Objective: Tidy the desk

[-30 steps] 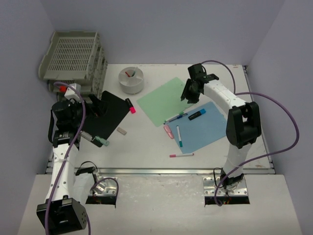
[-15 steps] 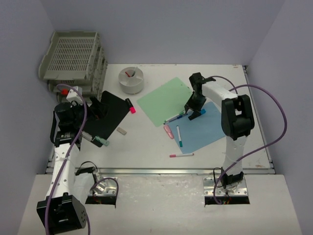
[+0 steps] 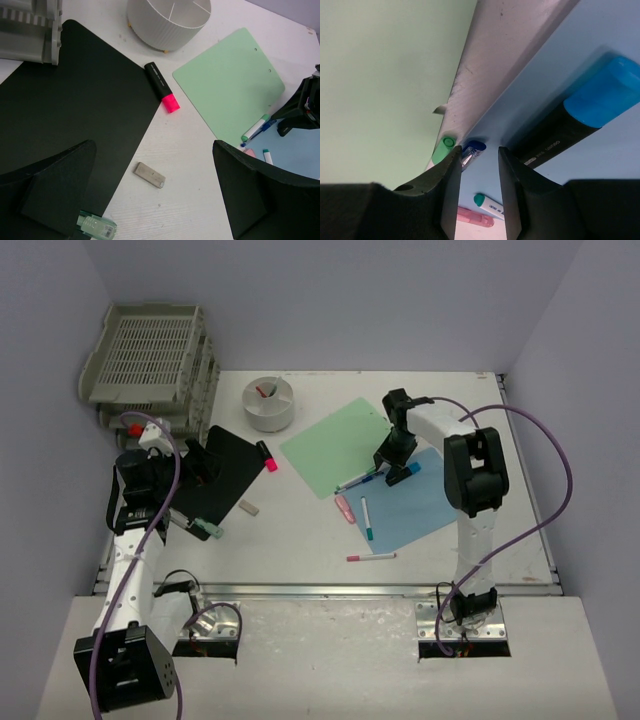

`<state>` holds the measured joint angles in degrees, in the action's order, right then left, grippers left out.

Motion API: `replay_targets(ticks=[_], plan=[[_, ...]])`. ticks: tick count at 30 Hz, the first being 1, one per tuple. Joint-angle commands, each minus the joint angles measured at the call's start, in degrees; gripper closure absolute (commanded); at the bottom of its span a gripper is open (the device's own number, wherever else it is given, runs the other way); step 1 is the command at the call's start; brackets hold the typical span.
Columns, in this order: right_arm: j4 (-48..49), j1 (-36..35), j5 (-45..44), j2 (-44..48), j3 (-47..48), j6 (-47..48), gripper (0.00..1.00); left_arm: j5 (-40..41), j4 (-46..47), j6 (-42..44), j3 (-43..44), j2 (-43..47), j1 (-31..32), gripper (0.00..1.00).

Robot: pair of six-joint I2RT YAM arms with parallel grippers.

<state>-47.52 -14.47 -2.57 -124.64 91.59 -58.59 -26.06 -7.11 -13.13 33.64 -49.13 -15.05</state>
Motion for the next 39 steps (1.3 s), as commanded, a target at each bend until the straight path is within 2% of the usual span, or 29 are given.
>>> replay_targets(ticks=[1,9,18,20,24,28,32,39], plan=[[-0.68,0.14,-1.3,-0.52,1.19,-1.76,0.65,0.25,3.54,0.56,-0.65,-0.21,-0.13,0.0],[-0.32,0.14,-1.12,-1.92,0.51,-1.56,0.71,0.51,3.96,0.47,-0.23,-0.81,-0.14,0.0],[0.41,0.14,0.38,-2.35,0.33,-1.79,0.98,1.1,3.34,0.99,0.37,-0.97,-0.16,0.0],[0.49,0.14,1.12,-1.53,-0.24,-2.12,1.0,1.18,3.42,0.91,0.37,-0.97,-0.16,0.0],[0.93,0.26,2.52,0.13,-0.62,-2.94,1.0,1.28,2.89,0.82,0.73,-0.87,-0.15,0.0],[3.87,0.72,9.69,3.1,1.09,-2.43,1.0,1.54,1.65,0.88,1.5,0.06,-0.12,0.0],[8.13,0.73,13.3,6.27,5.07,-0.76,1.0,1.43,0.76,1.0,1.93,1.7,-0.07,0.0],[17.15,-0.63,10.02,7.76,16.92,7.09,1.0,1.01,-1.23,0.39,3.01,2.72,-0.15,0.0]])
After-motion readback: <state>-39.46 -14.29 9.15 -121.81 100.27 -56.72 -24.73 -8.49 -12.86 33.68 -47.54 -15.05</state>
